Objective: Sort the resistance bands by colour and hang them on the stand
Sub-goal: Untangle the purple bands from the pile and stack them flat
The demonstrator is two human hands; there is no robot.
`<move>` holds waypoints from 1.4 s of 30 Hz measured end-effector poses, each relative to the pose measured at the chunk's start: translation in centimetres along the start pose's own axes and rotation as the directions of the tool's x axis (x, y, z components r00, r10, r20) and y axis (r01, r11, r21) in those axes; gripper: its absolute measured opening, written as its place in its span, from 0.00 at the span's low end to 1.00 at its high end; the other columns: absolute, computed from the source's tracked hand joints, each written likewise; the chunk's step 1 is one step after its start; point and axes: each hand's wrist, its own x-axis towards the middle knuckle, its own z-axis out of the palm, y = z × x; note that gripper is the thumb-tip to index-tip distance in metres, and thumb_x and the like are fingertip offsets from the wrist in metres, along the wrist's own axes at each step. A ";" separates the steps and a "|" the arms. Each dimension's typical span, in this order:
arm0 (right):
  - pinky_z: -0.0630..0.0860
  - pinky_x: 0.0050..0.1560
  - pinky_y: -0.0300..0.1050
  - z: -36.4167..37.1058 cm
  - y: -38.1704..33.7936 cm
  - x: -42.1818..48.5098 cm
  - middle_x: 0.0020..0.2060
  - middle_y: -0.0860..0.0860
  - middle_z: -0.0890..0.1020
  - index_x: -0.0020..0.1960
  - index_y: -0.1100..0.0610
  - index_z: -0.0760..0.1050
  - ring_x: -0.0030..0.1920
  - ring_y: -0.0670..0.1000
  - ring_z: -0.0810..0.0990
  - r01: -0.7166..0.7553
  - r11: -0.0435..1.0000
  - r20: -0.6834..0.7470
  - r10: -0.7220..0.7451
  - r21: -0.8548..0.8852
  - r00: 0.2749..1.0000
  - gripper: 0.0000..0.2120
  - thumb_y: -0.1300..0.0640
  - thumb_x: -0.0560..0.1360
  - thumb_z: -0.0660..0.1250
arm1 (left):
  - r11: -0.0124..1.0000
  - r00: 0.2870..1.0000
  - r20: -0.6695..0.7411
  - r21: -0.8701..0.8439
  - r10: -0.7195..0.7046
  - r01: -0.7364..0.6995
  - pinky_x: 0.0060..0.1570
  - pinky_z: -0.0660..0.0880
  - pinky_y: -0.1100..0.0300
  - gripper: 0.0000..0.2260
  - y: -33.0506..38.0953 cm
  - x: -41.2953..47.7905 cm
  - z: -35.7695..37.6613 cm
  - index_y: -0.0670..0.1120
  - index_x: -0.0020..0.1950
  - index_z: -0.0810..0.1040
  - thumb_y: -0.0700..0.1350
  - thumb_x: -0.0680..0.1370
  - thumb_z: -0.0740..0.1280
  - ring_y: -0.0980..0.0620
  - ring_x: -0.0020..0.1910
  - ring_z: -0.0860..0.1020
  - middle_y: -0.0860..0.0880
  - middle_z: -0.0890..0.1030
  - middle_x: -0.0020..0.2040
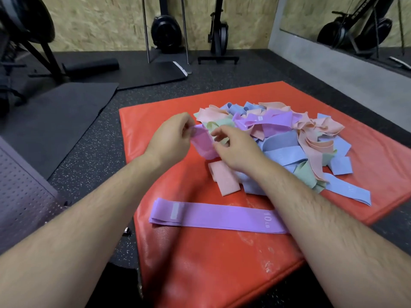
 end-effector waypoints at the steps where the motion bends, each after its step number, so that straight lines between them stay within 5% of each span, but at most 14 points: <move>1: 0.72 0.50 0.40 -0.3 -0.4 -0.1 0.51 0.44 0.80 0.60 0.50 0.78 0.40 0.41 0.75 0.020 0.998 -0.018 -0.018 0.066 1.000 0.13 0.57 0.76 0.69 | 0.999 0.999 -0.030 -0.033 0.022 -0.023 0.44 0.70 0.57 0.03 0.4 -0.2 -0.6 0.46 0.46 0.76 0.38 0.78 0.65 0.50 0.43 0.75 0.50 0.79 0.43; 6: 0.77 0.48 0.37 -0.9 -2.7 -1.1 0.49 0.40 0.79 0.57 0.43 0.76 0.39 0.40 0.76 0.103 0.951 -0.098 -0.077 0.291 0.992 0.16 0.59 0.75 0.72 | 0.980 0.987 -0.132 -0.167 0.088 -0.110 0.41 0.69 0.68 0.03 2.7 -1.3 -2.6 0.47 0.47 0.77 0.40 0.80 0.66 0.57 0.41 0.75 0.55 0.78 0.42; 8: 0.74 0.44 0.34 -1.2 -3.5 -1.5 0.48 0.42 0.79 0.51 0.42 0.75 0.38 0.37 0.75 0.118 0.946 -0.139 -0.079 0.302 0.987 0.12 0.58 0.76 0.71 | 0.966 0.985 -0.137 -0.222 0.103 -0.132 0.42 0.71 0.64 0.02 3.4 -1.7 -3.0 0.47 0.48 0.77 0.40 0.80 0.66 0.59 0.41 0.75 0.58 0.77 0.41; 11: 0.75 0.43 0.42 -1.2 -4.0 -1.8 0.44 0.46 0.80 0.43 0.45 0.73 0.39 0.44 0.79 0.110 0.957 -0.168 -0.066 0.267 0.984 0.09 0.56 0.78 0.69 | 0.949 0.986 -0.140 -0.290 0.090 -0.127 0.46 0.78 0.53 0.02 4.2 -2.2 -3.5 0.46 0.51 0.78 0.40 0.80 0.66 0.55 0.43 0.78 0.55 0.79 0.43; 13: 0.79 0.50 0.50 -1.2 -4.2 -2.1 0.45 0.46 0.81 0.46 0.48 0.73 0.47 0.52 0.82 0.110 0.955 -0.162 -0.067 0.275 0.985 0.06 0.56 0.78 0.68 | 0.929 0.989 -0.136 -0.357 0.048 -0.095 0.47 0.79 0.49 0.06 4.6 -2.5 -3.7 0.49 0.55 0.78 0.39 0.80 0.65 0.53 0.44 0.79 0.55 0.80 0.43; 18: 0.78 0.47 0.55 -1.6 -4.6 -2.5 0.40 0.51 0.84 0.52 0.51 0.76 0.38 0.53 0.80 0.114 0.920 -0.150 -0.061 0.374 0.987 0.03 0.54 0.78 0.66 | 0.888 0.997 -0.079 -0.459 -0.004 -0.033 0.44 0.80 0.50 0.14 5.1 -2.9 -3.9 0.56 0.61 0.76 0.38 0.81 0.64 0.49 0.40 0.80 0.53 0.78 0.44; 22: 0.77 0.58 0.55 -1.7 -4.5 -2.6 0.41 0.50 0.84 0.49 0.53 0.80 0.55 0.49 0.81 0.096 0.918 -0.147 -0.041 0.385 0.988 0.11 0.45 0.76 0.68 | 0.854 0.998 0.003 -0.516 -0.064 0.056 0.39 0.79 0.57 0.09 5.8 -2.9 -3.7 0.44 0.58 0.79 0.39 0.83 0.60 0.53 0.40 0.81 0.48 0.82 0.47; 25: 0.76 0.44 0.42 -2.1 -4.7 -2.9 0.40 0.52 0.83 0.44 0.60 0.77 0.40 0.45 0.79 0.111 0.911 -0.170 -0.046 0.396 0.984 0.16 0.46 0.76 0.72 | 0.794 0.990 0.086 -0.592 -0.113 0.142 0.39 0.80 0.52 0.21 6.2 -2.9 -4.1 0.44 0.53 0.82 0.52 0.86 0.52 0.47 0.42 0.82 0.46 0.84 0.45; 27: 0.67 0.36 0.34 -2.3 -4.6 -3.0 0.32 0.45 0.76 0.40 0.59 0.74 0.32 0.41 0.72 0.127 0.922 -0.186 -0.061 0.366 0.981 0.16 0.47 0.76 0.73 | 0.759 0.977 0.109 -0.616 -0.184 0.212 0.42 0.80 0.50 0.27 6.2 -2.7 -4.4 0.47 0.52 0.83 0.60 0.85 0.49 0.44 0.40 0.83 0.44 0.85 0.44; 32: 0.65 0.34 0.37 -2.3 -4.1 -2.9 0.31 0.42 0.72 0.40 0.56 0.75 0.30 0.41 0.68 0.089 0.937 -0.148 -0.041 0.338 0.988 0.11 0.51 0.77 0.71 | 0.770 0.983 0.133 -0.611 -0.128 0.183 0.41 0.78 0.54 0.11 5.5 -2.8 -3.8 0.44 0.59 0.78 0.46 0.79 0.71 0.50 0.40 0.82 0.43 0.85 0.46; 38: 0.65 0.33 0.30 -3.2 -3.9 -3.1 0.30 0.43 0.71 0.43 0.62 0.75 0.29 0.39 0.69 0.106 0.941 -0.122 -0.070 0.322 0.990 0.16 0.49 0.78 0.71 | 0.725 0.974 0.200 -0.655 -0.106 0.213 0.41 0.79 0.58 0.09 5.2 -2.8 -4.3 0.41 0.57 0.79 0.41 0.78 0.71 0.48 0.41 0.82 0.38 0.84 0.47; 42: 0.68 0.35 0.32 -4.1 -3.3 -3.4 0.31 0.45 0.73 0.45 0.61 0.77 0.30 0.39 0.70 0.081 0.952 0.001 -0.085 0.296 0.996 0.14 0.49 0.77 0.72 | 0.765 0.982 0.124 -0.616 -0.142 0.188 0.42 0.78 0.59 0.04 4.9 -2.8 -4.6 0.39 0.51 0.81 0.38 0.78 0.70 0.49 0.39 0.81 0.39 0.83 0.43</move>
